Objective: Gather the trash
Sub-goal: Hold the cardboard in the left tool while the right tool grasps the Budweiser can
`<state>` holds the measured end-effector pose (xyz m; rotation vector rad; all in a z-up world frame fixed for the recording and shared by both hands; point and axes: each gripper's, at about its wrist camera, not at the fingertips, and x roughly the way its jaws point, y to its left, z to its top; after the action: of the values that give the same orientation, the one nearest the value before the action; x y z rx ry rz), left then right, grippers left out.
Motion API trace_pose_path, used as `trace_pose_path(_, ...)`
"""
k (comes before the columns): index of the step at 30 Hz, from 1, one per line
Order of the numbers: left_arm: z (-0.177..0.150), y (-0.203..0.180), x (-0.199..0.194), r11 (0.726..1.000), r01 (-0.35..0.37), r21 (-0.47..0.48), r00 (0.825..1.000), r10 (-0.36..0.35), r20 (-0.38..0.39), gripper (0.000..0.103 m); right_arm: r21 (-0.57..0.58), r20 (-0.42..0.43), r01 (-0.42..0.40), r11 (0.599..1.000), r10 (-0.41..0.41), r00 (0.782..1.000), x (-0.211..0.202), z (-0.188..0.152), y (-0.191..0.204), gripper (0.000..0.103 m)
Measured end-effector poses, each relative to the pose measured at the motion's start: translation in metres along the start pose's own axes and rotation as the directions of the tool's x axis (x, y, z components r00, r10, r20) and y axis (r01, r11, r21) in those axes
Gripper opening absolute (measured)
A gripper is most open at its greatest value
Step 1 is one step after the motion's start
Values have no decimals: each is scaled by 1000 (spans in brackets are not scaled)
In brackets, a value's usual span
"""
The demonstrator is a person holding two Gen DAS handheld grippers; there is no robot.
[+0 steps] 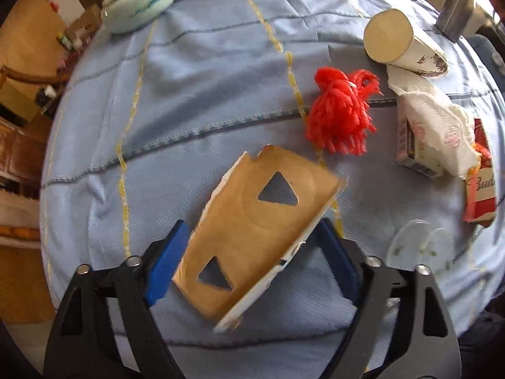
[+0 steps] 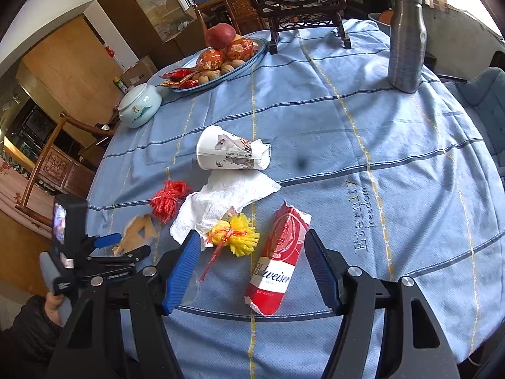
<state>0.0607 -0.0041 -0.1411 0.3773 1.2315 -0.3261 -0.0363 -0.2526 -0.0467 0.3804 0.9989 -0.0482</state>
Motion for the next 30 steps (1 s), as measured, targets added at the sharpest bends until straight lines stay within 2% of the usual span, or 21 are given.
trace_pose_path(1,-1,1,0,1000,7,0,1000,-7,3,83,4,2,3,1000,-3,1000,-1,-1,-2,67)
trace_pose_path(3,-4,5,-3,1000,27,-15,999,-26,20,74,18,5,5,1000,-5,1000,-3,-2,-5,67)
trace_pose_path(4,-7,7,-5,1000,17,-21,999,-17,32,63,25,6,5,1000,-5,1000,-4,-3,-6,67)
trace_pose_path(5,-11,15,-10,999,17,-31,999,-15,35,58,28,6,3,1000,-3,1000,-4,-3,-7,67)
trace_pose_path(6,-11,18,-13,998,29,-49,999,-27,36,53,31,4,-1,1000,1,1000,-4,-4,-7,67)
trace_pose_path(8,-10,29,-20,993,71,-99,997,-67,44,36,31,-5,-11,999,11,1000,-1,-4,-5,64)
trace_pose_path(10,-9,37,-31,985,102,-136,994,-95,55,29,29,-22,-18,999,19,1000,5,-4,-3,63)
trace_pose_path(16,-3,51,-33,967,148,-207,989,-141,50,29,52,-91,-34,998,38,995,27,-4,-2,63)
trace_pose_path(22,-5,54,-32,963,126,-237,992,-118,48,27,65,-146,-22,998,31,989,45,-7,-4,63)
trace_pose_path(26,0,51,-27,961,120,-249,993,-114,39,30,78,-180,-6,997,20,983,59,-11,-10,63)
trace_pose_path(28,3,49,-26,960,117,-255,993,-112,35,30,95,-204,6,995,14,979,67,-14,-14,56)
trace_pose_path(30,5,48,-25,960,110,-257,994,-106,30,30,108,-247,18,994,9,969,79,-18,-20,54)
